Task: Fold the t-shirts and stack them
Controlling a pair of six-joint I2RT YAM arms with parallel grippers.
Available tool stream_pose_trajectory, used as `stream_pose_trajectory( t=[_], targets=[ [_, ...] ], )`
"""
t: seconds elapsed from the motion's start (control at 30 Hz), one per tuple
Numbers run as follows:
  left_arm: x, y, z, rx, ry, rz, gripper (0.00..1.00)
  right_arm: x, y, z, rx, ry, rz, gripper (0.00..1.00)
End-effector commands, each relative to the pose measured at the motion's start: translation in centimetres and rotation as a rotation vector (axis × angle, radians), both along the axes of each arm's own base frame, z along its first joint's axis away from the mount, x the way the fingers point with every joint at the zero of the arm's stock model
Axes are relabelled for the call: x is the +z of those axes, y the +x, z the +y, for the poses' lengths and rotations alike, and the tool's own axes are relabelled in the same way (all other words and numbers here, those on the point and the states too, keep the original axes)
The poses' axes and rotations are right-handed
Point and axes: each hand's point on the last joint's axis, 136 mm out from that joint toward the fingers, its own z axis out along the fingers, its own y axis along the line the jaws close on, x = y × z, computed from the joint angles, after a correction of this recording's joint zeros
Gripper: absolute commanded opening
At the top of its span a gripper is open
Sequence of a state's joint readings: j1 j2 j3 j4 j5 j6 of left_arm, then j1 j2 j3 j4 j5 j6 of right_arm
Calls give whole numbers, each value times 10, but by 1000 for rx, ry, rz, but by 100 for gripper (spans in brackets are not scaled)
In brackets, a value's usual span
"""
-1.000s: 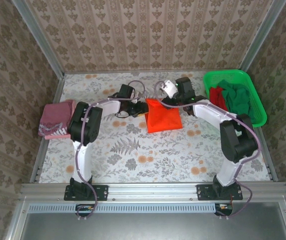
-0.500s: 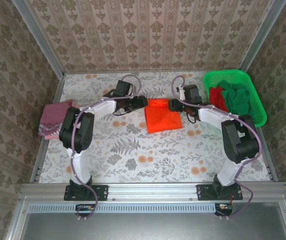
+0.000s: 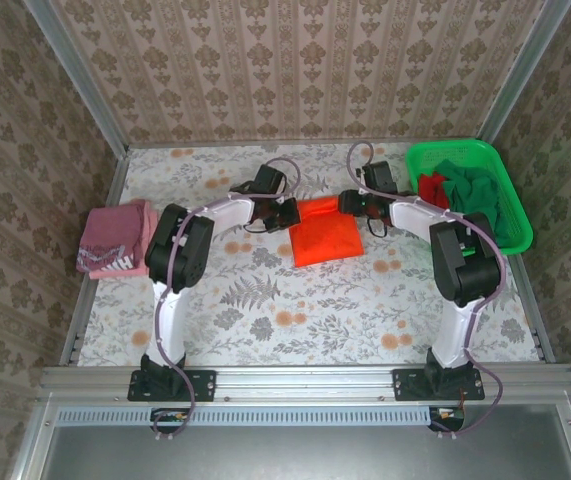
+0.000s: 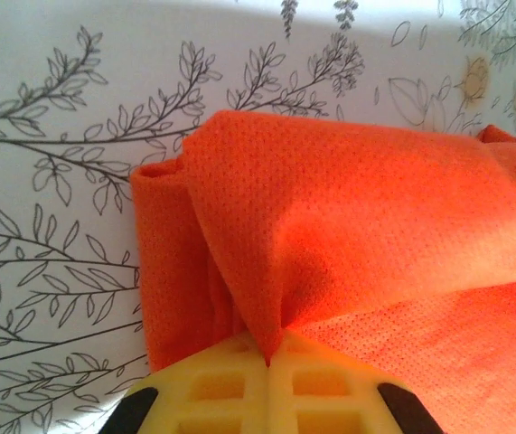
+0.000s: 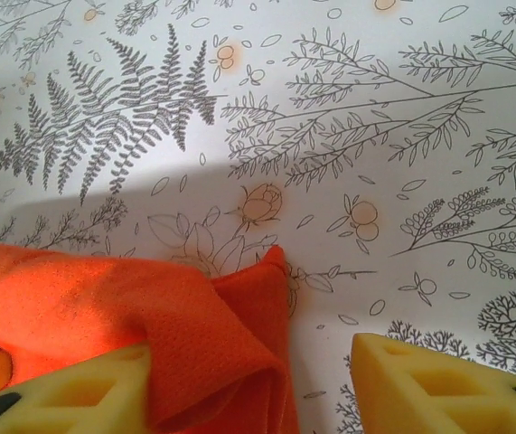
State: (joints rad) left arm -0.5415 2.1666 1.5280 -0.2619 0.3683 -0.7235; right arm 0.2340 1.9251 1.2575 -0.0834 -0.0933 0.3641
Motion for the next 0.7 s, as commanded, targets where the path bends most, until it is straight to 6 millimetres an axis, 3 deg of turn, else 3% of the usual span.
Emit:
stream_pose_trajectory(
  t=[0.0,0.3,0.67],
  targets=[
    [2,1,13,22,38,5,0,-9,8,-11,-74,0,59,57],
    [7,-3,30,47,46,-12,0,-23,24,-15,-154,40,115,59],
    [45,-8,41,76,30,-90,0,-11,19,-10,-110,69,70,66]
  ],
)
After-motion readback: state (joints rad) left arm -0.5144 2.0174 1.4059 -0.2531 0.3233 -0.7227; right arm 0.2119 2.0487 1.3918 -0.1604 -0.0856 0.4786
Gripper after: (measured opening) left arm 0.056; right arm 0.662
